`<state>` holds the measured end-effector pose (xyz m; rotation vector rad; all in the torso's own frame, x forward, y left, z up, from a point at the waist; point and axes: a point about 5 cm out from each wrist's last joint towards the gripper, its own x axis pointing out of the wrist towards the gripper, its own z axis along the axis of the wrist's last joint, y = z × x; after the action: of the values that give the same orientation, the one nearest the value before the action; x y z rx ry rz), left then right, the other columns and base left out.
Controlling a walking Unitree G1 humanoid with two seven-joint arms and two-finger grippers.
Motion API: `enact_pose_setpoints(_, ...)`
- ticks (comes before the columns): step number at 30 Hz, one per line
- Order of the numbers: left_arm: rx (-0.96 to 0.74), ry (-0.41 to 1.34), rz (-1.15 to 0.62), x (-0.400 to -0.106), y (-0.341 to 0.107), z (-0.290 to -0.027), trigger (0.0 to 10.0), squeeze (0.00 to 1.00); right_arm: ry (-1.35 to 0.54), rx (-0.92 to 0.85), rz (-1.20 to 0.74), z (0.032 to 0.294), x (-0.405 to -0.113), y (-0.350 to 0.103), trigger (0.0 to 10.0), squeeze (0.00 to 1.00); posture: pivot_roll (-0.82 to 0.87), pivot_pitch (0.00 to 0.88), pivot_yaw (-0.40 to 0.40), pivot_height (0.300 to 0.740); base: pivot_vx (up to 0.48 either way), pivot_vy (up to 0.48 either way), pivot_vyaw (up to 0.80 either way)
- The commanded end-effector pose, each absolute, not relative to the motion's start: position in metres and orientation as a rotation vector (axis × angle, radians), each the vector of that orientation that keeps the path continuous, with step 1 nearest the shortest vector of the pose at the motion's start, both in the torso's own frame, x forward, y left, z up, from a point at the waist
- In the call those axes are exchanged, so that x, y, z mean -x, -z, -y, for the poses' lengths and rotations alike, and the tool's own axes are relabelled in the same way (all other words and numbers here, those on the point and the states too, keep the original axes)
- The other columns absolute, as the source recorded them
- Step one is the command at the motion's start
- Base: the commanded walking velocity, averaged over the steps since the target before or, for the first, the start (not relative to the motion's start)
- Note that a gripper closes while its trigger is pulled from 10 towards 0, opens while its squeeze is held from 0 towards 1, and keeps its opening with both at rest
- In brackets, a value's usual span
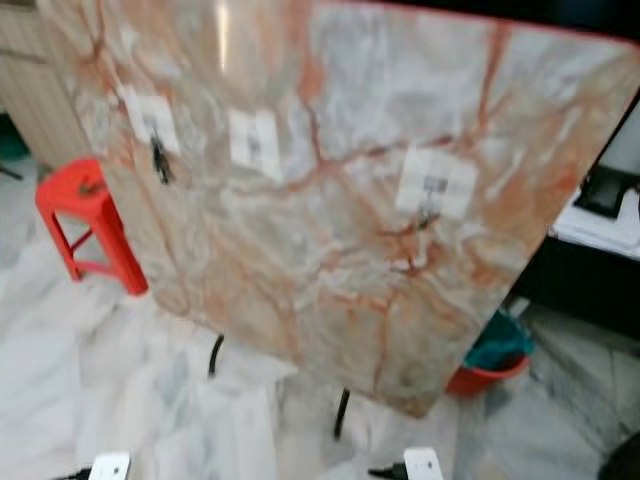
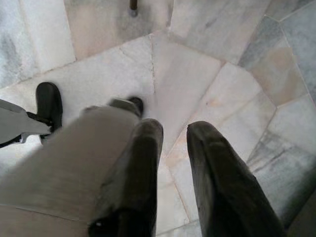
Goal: Hang keys on a hook
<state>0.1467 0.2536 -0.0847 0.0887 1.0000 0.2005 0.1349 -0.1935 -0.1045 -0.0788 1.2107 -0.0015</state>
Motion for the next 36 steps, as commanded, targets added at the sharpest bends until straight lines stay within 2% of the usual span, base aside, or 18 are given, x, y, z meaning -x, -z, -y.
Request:
enact_pose_setpoints(1,-0.087,-0.191,-0.998,-0.145,0.085,-0.254,10.0,0.0,0.002,0.086,-1.224,0.195,-0.13,0.106,10.0,0.0,0.07,0.0,-0.052,0.74,0.0,0.277,0.0)
enact_pose_setpoints(5,-0.093,-0.189,-0.986,-0.147,0.083,-0.257,10.0,0.0,-0.004,0.069,-1.221,0.191,-0.131,0.106,10.0,0.0,0.08,0.0,-0.098,0.74,0.0,0.276,0.0)
enact_pose_setpoints(13,-0.091,-0.199,-0.955,-0.155,0.08,-0.256,10.0,0.0,-0.009,0.085,-1.198,0.19,-0.142,0.103,10.0,0.0,0.13,0.0,-0.138,0.74,0.0,0.288,0.0)
enact_pose_setpoints(19,-0.075,-0.186,-0.954,-0.177,0.075,-0.246,10.0,0.0,0.071,0.026,-1.133,0.198,-0.163,0.093,10.0,0.0,0.05,0.0,-0.064,0.74,0.0,0.0,0.0)
enact_pose_setpoints(25,-0.08,-0.152,-0.958,-0.189,0.073,-0.235,10.0,0.0,0.125,-0.041,-1.116,0.204,-0.17,0.09,10.0,0.0,-0.01,0.0,-0.045,0.74,0.0,0.261,0.0)
enact_pose_setpoints(29,-0.083,-0.121,-0.942,-0.197,0.069,-0.232,10.0,0.0,0.157,-0.072,-1.11,0.205,-0.174,0.088,10.0,0.0,-0.07,0.0,-0.008,0.74,0.0,0.309,-0.79)
enact_pose_setpoints(36,-0.087,-0.104,-0.927,-0.209,0.063,-0.232,10.0,0.0,0.167,-0.061,-1.1,0.206,-0.182,0.084,10.0,0.0,-0.08,0.0,-0.047,0.74,0.0,0.318,-0.56)
